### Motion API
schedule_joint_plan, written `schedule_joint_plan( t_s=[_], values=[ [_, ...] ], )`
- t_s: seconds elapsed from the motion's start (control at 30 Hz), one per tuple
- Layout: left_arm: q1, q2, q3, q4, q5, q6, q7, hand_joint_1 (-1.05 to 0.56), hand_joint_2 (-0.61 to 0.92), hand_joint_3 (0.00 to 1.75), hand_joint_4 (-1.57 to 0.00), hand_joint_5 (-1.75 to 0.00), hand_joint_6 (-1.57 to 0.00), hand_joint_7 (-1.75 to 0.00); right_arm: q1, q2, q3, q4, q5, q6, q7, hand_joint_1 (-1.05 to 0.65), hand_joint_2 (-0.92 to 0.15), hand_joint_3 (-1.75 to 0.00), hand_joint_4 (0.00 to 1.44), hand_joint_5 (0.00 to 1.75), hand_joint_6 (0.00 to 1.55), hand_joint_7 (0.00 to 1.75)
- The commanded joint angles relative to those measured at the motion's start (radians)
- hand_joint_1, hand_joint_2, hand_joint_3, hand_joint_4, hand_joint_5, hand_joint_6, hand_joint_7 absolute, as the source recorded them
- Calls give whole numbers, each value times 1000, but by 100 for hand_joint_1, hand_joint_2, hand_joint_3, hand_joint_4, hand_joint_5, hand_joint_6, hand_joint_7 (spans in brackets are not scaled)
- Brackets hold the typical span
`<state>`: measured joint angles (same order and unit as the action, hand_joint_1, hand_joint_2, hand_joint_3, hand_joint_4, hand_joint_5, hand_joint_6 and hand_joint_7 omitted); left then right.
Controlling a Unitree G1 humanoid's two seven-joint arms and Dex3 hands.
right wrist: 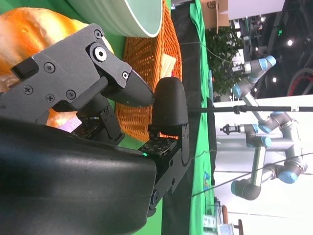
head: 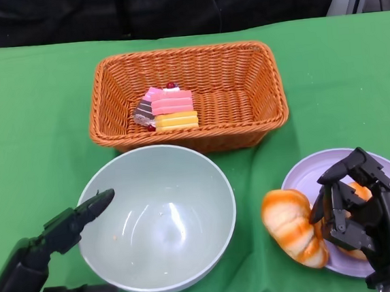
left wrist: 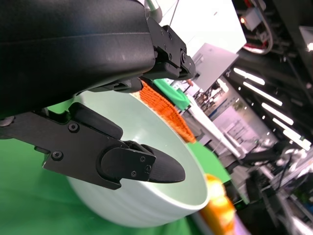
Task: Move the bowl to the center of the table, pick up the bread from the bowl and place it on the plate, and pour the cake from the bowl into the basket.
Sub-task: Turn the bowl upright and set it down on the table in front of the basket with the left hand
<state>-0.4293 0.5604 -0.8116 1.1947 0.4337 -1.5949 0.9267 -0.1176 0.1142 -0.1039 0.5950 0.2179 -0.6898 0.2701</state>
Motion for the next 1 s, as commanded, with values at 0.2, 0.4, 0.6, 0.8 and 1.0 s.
schedule_joint_plan(
  t_s=[0.2, 0.4, 0.6, 0.8, 1.0],
  values=[
    [107, 156, -183, -489, -1142, 330, -858, -63, 92, 18, -58, -5, -48, -4, -6, -4, -13, 6, 12, -21, 3, -17, -56, -120, 84, 175, 56, 175],
    [193, 55, 123, -587, -1407, 594, -1272, -37, 92, 6, -87, -5, -76, -5, -2, -4, -11, -1, 6, -13, -7, -18, -56, -121, 84, 175, 56, 175],
    [214, -65, 348, -558, -1404, 687, -1435, -23, 92, 19, -119, -14, -113, -14, -6, -8, -15, 10, 18, -19, 12, -18, -56, -120, 84, 175, 56, 175],
    [218, -208, 610, -521, -1292, 797, -1567, -20, 92, 31, -69, -139, -83, -101, 5, -3, -19, -24, 29, -13, 10, -20, -55, -120, 85, 175, 56, 174],
    [191, -305, 783, -442, -1160, 854, -1619, -19, 92, 29, -70, -137, -82, -102, 30, -2, -24, -133, 41, 17, -17, -18, -56, -120, 86, 175, 57, 174]
  ],
)
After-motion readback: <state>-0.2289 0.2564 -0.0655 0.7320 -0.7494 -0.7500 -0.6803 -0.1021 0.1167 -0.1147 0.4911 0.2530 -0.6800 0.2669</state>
